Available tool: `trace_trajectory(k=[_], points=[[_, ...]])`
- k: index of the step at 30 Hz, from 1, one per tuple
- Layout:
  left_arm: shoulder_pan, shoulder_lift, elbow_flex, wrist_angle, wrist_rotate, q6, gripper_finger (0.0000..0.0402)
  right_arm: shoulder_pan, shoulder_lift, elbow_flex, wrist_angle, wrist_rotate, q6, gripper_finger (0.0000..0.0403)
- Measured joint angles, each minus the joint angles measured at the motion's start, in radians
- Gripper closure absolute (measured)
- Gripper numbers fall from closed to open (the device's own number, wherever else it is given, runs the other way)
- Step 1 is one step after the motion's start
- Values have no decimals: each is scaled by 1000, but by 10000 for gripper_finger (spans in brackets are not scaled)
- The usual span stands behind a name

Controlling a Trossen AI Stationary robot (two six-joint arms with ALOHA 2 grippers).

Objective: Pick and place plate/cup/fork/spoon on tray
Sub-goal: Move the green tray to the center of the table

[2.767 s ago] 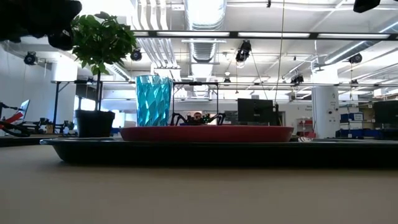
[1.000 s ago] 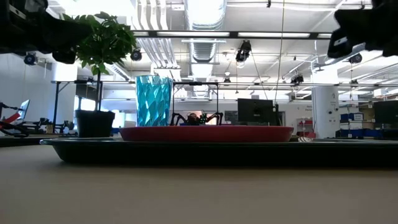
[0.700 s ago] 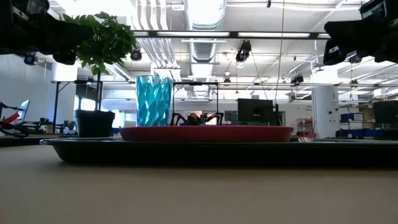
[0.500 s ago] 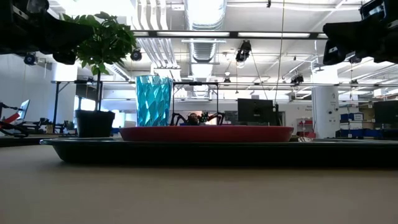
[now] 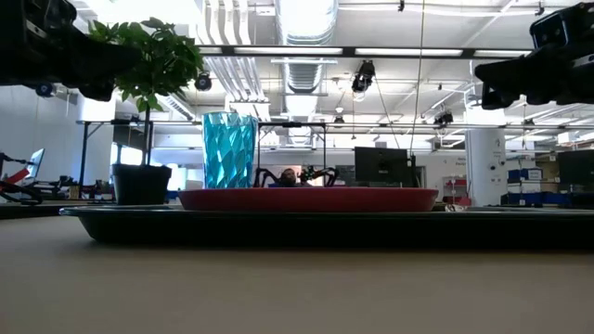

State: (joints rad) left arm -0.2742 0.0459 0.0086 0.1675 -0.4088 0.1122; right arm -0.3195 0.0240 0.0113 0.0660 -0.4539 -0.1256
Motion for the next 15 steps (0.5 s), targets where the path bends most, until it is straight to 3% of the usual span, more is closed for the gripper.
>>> trace_trajectory(k=[8, 15], points=[[0, -2, -1, 7, -38, 11, 402, 0, 56, 0, -3, 0, 9, 394], [0, -1, -2, 8, -27, -1, 402, 1, 69, 0, 6, -251, 75, 394]])
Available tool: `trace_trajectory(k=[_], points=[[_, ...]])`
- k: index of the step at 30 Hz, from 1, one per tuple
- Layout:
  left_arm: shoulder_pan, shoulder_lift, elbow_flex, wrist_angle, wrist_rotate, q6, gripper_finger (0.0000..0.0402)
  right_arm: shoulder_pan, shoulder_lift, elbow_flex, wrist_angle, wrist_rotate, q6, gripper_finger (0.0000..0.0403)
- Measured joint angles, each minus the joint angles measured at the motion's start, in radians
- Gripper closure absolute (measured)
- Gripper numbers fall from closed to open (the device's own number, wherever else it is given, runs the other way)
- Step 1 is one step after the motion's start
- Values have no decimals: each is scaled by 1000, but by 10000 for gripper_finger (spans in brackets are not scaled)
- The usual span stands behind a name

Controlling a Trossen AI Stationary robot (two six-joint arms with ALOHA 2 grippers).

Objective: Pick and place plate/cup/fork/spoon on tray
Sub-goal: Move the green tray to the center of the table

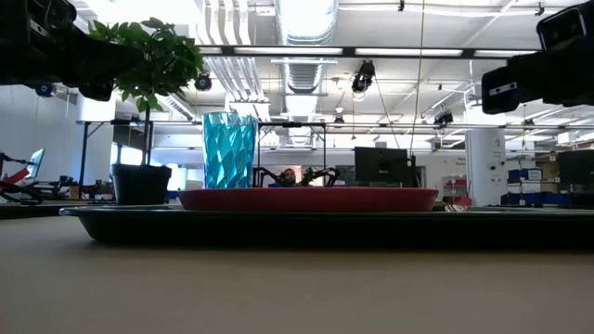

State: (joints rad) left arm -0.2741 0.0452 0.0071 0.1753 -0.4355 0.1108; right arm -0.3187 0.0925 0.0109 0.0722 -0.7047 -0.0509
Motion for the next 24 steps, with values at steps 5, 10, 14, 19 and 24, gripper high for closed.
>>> trace_trajectory(k=[5, 10, 14, 19, 24], points=[[0, 0, -1, 0, 0, 0, 402, 16, 2, 0, 13, -51, 87, 394], [0, 0, -1, 0, 2, -1, 402, 74, 2, 0, 16, 54, 76, 394], [0, 0, -2, 0, 5, -1, 402, 161, 2, 0, 19, 108, 71, 394], [0, 0, -2, 0, 5, -1, 402, 281, 2, -1, 7, 361, 69, 394], [0, 19, -2, 0, -51, -4, 402, 371, 7, -1, -9, 545, 51, 394]])
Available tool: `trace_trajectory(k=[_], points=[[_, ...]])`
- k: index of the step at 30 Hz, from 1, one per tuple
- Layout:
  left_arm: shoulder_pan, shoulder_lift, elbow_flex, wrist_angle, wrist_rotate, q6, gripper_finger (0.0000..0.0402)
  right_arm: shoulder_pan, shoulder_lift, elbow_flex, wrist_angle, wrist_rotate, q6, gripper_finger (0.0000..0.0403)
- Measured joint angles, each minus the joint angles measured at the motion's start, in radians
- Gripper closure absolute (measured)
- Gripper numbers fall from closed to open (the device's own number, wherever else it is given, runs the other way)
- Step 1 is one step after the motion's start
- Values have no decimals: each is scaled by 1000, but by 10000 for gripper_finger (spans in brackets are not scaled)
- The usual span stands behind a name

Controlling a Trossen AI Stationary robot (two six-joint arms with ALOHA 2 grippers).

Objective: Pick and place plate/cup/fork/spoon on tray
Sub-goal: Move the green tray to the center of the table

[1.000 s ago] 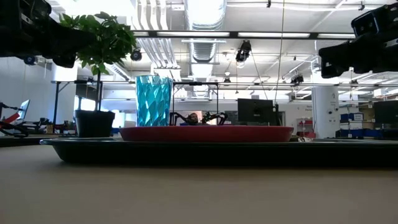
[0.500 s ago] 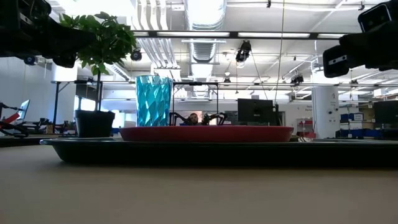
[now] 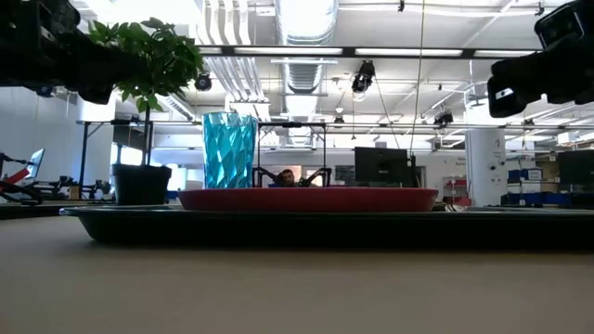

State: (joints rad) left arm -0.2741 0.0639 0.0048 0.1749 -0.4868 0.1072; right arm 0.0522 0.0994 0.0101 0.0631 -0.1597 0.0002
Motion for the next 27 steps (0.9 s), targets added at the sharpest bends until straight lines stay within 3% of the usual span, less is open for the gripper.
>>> trace_trajectory(k=[4, 9, 27], points=[[0, 26, 0, -16, 0, -83, 402, 26, 0, 0, -4, 85, 4, 394], [0, 46, 0, -115, 207, -212, 402, 29, 0, 0, -3, 108, -11, 394], [0, 79, 0, -123, 209, -232, 402, 29, 0, 0, -14, 108, -27, 394]])
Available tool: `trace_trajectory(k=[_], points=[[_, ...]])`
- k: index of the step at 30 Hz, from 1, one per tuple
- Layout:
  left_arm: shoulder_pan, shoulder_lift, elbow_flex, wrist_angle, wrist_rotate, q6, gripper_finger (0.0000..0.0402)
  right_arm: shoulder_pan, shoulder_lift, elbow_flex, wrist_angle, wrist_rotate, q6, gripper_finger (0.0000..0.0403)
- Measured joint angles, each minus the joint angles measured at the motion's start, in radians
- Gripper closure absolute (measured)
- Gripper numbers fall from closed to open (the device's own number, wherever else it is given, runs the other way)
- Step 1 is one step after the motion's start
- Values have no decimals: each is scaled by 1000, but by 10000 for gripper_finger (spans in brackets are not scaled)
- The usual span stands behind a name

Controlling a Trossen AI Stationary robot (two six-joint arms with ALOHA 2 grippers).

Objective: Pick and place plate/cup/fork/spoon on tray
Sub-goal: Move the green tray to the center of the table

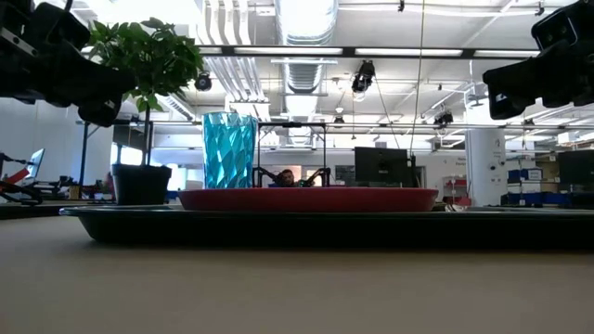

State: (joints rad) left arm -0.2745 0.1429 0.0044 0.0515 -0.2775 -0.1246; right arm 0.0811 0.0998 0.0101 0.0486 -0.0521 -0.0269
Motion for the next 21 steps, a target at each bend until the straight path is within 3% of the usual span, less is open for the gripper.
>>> trace_trajectory(k=[21], points=[[0, 22, 0, 10, -2, 0, 402, 0, 0, 0, 0, 0, 1, 394]])
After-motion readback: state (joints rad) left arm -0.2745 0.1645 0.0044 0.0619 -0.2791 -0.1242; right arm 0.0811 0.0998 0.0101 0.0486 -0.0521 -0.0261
